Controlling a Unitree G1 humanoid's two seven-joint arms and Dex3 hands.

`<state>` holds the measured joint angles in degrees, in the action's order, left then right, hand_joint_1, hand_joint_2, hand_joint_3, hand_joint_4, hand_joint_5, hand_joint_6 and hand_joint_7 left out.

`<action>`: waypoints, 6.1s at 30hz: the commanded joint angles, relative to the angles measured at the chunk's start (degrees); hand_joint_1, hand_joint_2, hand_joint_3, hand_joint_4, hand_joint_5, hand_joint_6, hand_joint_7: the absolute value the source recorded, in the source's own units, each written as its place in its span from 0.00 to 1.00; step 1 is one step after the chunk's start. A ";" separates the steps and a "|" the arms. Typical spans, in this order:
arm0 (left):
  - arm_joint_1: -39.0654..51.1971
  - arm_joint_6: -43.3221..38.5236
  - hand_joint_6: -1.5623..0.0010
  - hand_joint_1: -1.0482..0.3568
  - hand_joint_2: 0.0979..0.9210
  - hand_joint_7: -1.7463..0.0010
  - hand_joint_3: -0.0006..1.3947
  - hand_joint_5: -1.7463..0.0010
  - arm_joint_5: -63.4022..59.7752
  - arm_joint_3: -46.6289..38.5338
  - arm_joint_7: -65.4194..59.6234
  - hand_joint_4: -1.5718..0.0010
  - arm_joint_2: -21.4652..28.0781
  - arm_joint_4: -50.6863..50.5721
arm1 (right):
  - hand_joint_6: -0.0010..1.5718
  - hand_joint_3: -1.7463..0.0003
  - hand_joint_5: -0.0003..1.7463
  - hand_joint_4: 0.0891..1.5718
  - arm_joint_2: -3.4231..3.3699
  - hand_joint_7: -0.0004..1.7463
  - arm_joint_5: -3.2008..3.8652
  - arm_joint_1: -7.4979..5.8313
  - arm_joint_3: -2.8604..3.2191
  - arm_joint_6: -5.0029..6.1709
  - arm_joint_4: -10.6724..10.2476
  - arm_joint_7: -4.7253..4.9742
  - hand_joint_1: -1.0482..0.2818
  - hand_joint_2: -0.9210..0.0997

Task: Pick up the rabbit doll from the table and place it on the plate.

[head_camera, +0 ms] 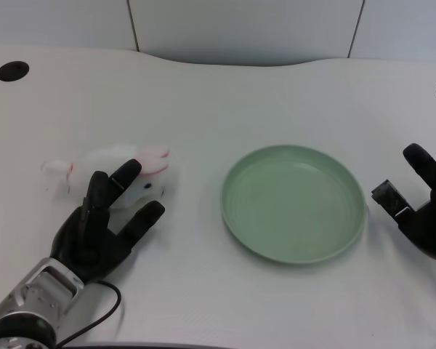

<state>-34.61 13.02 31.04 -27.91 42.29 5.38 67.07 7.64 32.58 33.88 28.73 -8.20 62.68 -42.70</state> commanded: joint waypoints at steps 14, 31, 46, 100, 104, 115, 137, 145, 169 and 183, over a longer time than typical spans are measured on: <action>-0.41 0.27 0.64 0.26 1.00 0.57 0.26 0.12 -0.22 -0.55 -0.02 0.77 1.37 0.07 | 0.33 0.81 1.00 0.35 0.76 1.00 0.09 0.62 0.53 -0.17 0.92 0.11 0.30 0.00; 0.15 0.62 0.64 0.27 1.00 0.58 0.27 0.14 0.03 -1.00 0.52 0.77 1.69 -0.17 | 0.34 0.83 1.00 0.34 0.69 0.98 -0.26 1.15 0.22 0.18 1.65 -0.12 0.30 0.00; 0.18 0.45 0.67 0.27 1.00 0.58 0.27 0.13 0.02 -1.09 1.41 0.80 1.91 0.08 | 0.34 0.84 1.00 0.34 0.65 0.99 -0.17 1.47 0.32 0.30 2.33 -0.57 0.29 0.00; 11.90 -5.85 0.63 0.33 1.00 0.59 0.21 0.20 -3.24 7.90 0.23 0.75 -2.58 -27.36 | 0.34 0.80 1.00 0.35 0.64 0.99 0.06 1.19 0.53 -0.58 1.68 0.09 0.31 0.00; 14.42 -6.92 0.57 0.35 1.00 0.64 0.12 0.28 -3.92 10.16 -0.84 0.70 -2.43 -35.34 | 0.34 0.80 1.00 0.35 0.63 0.99 -0.10 1.10 0.36 -0.30 1.60 -0.14 0.30 0.00; 10.70 -41.68 0.53 0.27 1.00 0.91 0.06 0.54 -23.98 19.57 -6.16 0.67 5.60 -36.11 | 0.33 0.80 1.00 0.34 0.87 0.99 -0.14 1.12 0.32 -0.68 1.37 0.51 0.30 0.00; -20.72 -51.96 0.86 0.01 1.00 1.00 0.18 0.98 -74.25 46.22 -58.81 0.91 19.80 7.39 | 0.33 0.83 1.00 0.34 1.14 1.00 -0.19 0.78 0.36 -0.73 1.39 0.20 0.30 0.00; -21.27 -42.56 0.97 0.00 1.00 1.00 0.21 1.00 -71.35 47.71 -52.76 0.98 15.39 11.32 | 0.36 0.83 1.00 0.36 1.37 0.98 -0.21 1.18 0.51 -0.30 1.67 0.41 0.29 0.00; -18.71 -26.43 1.00 0.00 1.00 1.00 0.19 1.00 -71.63 52.04 -44.09 1.00 8.33 13.04 | 0.35 0.81 1.00 0.35 0.56 0.98 0.16 0.30 0.39 -1.08 0.24 -0.21 0.30 0.00; -18.05 -25.10 0.45 0.25 0.97 0.82 0.03 0.63 -75.14 56.04 -57.06 0.47 6.02 13.13 | 0.36 0.81 1.00 0.36 0.28 0.97 0.19 0.04 0.31 -1.16 -0.65 -0.45 0.30 0.00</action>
<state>-53.71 -12.36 -43.08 27.19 -13.64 11.36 79.73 7.43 32.50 34.80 28.64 -9.22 62.62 -42.87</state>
